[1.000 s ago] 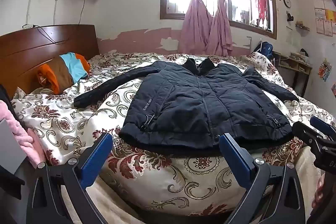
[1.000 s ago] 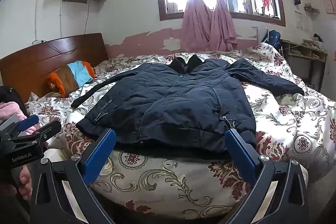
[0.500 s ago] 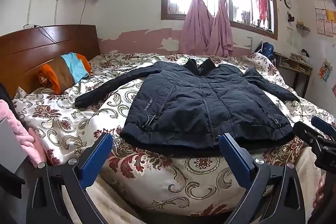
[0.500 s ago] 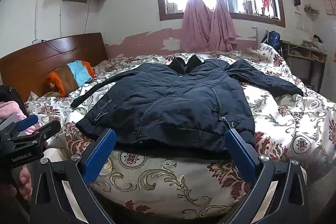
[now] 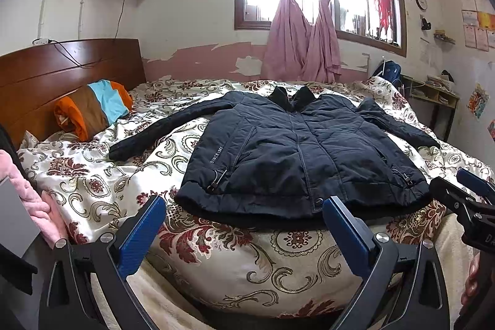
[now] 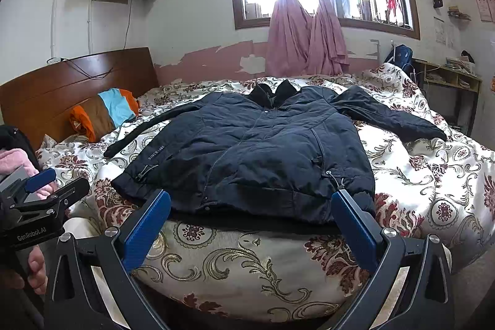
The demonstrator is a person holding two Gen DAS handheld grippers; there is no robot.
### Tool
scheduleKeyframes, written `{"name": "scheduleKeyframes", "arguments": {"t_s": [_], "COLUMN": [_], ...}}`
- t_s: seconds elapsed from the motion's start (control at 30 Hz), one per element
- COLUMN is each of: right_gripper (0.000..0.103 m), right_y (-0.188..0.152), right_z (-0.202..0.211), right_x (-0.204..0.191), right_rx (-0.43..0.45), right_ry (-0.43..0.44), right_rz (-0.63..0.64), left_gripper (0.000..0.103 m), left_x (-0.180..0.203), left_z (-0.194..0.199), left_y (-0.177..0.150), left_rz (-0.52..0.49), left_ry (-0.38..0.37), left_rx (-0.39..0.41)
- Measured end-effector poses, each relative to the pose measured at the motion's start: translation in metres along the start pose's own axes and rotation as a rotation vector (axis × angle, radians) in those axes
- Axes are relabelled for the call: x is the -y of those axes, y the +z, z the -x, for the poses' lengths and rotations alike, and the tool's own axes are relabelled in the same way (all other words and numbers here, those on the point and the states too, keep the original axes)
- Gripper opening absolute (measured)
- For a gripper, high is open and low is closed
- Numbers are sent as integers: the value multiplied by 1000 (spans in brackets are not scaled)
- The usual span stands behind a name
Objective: Fold large clothes
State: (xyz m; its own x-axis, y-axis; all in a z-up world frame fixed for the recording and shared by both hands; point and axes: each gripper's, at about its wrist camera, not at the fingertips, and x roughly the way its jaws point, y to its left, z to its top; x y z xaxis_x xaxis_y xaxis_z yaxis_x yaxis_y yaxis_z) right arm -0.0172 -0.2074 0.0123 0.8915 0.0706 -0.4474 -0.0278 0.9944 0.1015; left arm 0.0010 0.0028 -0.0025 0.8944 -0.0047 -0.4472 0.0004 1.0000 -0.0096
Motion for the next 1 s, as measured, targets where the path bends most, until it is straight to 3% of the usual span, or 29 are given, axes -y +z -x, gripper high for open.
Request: {"name": "scheduleKeyframes", "arguments": {"t_s": [1.0], "right_gripper": [102], "right_y": [1], "right_z": [3], "right_x": [0], "right_rx": [-6], "right_ry": [0], "right_rz": [0], "left_gripper": [102], "left_x": [1], "left_z": [4], "left_y": [2], "left_rz": [-5], "left_ry": [3], "left_rx": [4]}}
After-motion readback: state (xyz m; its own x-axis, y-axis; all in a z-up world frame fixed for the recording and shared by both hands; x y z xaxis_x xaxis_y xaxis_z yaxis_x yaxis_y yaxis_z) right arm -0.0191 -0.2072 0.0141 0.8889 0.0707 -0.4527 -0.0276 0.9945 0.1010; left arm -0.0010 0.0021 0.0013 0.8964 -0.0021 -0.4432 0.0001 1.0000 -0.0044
